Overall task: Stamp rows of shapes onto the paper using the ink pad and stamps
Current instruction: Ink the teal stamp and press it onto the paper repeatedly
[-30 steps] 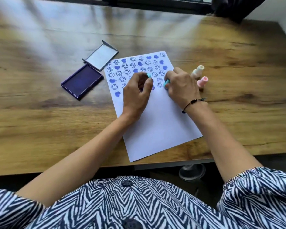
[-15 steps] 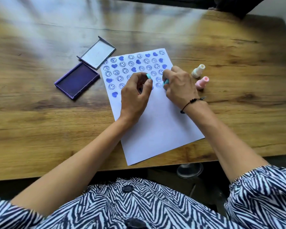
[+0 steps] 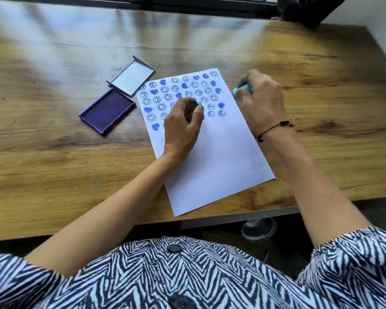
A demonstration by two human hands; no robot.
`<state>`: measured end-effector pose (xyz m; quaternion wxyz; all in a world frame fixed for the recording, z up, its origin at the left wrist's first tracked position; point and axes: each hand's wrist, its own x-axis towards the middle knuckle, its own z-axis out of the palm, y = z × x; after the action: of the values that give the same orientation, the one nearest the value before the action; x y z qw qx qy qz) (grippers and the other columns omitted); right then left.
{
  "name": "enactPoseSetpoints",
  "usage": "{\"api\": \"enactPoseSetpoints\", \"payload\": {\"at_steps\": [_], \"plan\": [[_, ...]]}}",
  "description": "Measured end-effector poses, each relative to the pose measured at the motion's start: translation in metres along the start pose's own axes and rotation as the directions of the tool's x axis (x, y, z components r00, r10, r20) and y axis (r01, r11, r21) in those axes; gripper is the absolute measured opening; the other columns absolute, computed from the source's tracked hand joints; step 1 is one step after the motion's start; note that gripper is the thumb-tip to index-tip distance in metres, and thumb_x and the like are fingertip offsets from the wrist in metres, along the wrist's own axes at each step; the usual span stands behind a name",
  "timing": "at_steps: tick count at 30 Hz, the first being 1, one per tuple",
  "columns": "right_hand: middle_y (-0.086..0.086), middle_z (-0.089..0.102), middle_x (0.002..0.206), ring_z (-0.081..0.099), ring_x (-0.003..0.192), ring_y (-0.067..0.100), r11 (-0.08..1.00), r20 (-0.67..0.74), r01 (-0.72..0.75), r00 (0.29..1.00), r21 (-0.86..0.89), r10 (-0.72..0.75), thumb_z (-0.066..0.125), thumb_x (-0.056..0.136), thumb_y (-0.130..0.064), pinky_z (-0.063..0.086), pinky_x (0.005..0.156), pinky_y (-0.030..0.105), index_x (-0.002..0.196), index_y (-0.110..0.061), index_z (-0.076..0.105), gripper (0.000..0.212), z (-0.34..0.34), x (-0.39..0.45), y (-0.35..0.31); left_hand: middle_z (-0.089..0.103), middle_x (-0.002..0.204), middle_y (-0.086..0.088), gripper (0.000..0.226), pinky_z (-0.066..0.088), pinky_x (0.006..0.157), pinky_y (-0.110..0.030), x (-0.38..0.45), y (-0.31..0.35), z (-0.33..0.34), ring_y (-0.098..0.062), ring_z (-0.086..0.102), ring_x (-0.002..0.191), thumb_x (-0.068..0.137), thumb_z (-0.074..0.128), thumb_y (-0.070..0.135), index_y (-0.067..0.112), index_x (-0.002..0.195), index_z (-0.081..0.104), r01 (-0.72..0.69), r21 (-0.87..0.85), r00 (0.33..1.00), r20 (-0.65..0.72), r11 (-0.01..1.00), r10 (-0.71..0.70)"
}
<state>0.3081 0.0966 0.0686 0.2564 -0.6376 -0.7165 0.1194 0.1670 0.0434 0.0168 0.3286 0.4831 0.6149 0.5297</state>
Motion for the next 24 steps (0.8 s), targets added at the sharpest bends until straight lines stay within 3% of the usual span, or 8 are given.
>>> {"api": "enactPoseSetpoints", "payload": {"at_steps": [4,7,11,14,17,24], "plan": [[0.017,0.067,0.097,0.057,0.088,0.029,0.995,-0.073,-0.036,0.996,0.094,0.043,0.053,0.081,-0.011,0.041,0.071,0.031,0.092,-0.006,0.062,0.015,-0.018,-0.011,0.003,0.061,0.090,0.000,0.017,0.040,0.069,-0.004,-0.001,0.000,0.000,-0.010,0.056,0.079,0.086,0.054,0.016,0.005,0.099,0.058,-0.001,-0.005,1.000,-0.001,1.000,0.001],[0.009,0.062,0.079,0.053,0.068,0.021,0.971,-0.001,-0.105,0.994,0.215,0.108,0.054,0.081,-0.008,0.038,0.062,0.023,0.089,-0.009,0.063,0.012,-0.017,-0.025,0.001,0.061,0.092,0.000,0.018,0.043,0.074,-0.011,-0.001,0.004,-0.001,-0.011,0.056,0.081,0.086,0.055,0.016,0.006,0.101,0.058,0.006,-0.008,1.000,0.011,1.000,-0.006],[0.003,0.061,0.070,0.054,0.046,0.009,0.828,0.127,-0.215,0.976,0.518,0.175,0.051,0.085,-0.003,0.047,0.047,0.021,0.088,-0.015,0.058,0.014,-0.011,-0.046,-0.005,0.063,0.093,-0.001,0.020,0.043,0.075,-0.005,-0.010,0.010,-0.003,-0.007,0.059,0.080,0.084,0.058,0.016,0.008,0.102,0.058,-0.066,-0.018,0.986,0.151,0.998,0.068],[0.000,0.061,0.069,0.056,0.044,0.005,0.741,0.137,-0.222,0.975,0.634,0.175,0.052,0.086,-0.002,0.049,0.048,0.017,0.089,-0.013,0.058,0.013,-0.010,-0.056,-0.008,0.065,0.099,-0.007,0.022,0.050,0.089,-0.028,-0.019,0.016,-0.002,-0.017,0.063,0.093,0.084,0.058,0.014,0.009,0.106,0.057,-0.031,-0.103,0.962,0.268,0.994,0.058],[0.001,0.061,0.070,0.057,0.046,0.007,0.734,0.100,-0.200,0.979,0.649,0.178,0.054,0.086,-0.002,0.051,0.051,0.019,0.090,-0.010,0.060,0.010,-0.011,-0.061,-0.009,0.065,0.102,-0.010,0.022,0.049,0.095,-0.045,-0.023,0.022,0.000,-0.021,0.062,0.098,0.084,0.058,0.011,0.008,0.106,0.057,0.011,-0.167,0.950,0.310,0.986,0.042],[0.015,0.063,0.079,0.058,0.055,0.019,0.824,0.027,-0.167,0.983,0.542,0.181,0.057,0.086,-0.006,0.054,0.062,0.033,0.093,-0.008,0.062,0.009,-0.009,-0.072,-0.006,0.065,0.096,-0.006,0.019,0.049,0.093,-0.051,-0.029,0.026,0.005,-0.020,0.063,0.090,0.084,0.058,0.008,0.010,0.102,0.059,0.028,-0.176,0.941,0.337,0.984,0.034]]}}
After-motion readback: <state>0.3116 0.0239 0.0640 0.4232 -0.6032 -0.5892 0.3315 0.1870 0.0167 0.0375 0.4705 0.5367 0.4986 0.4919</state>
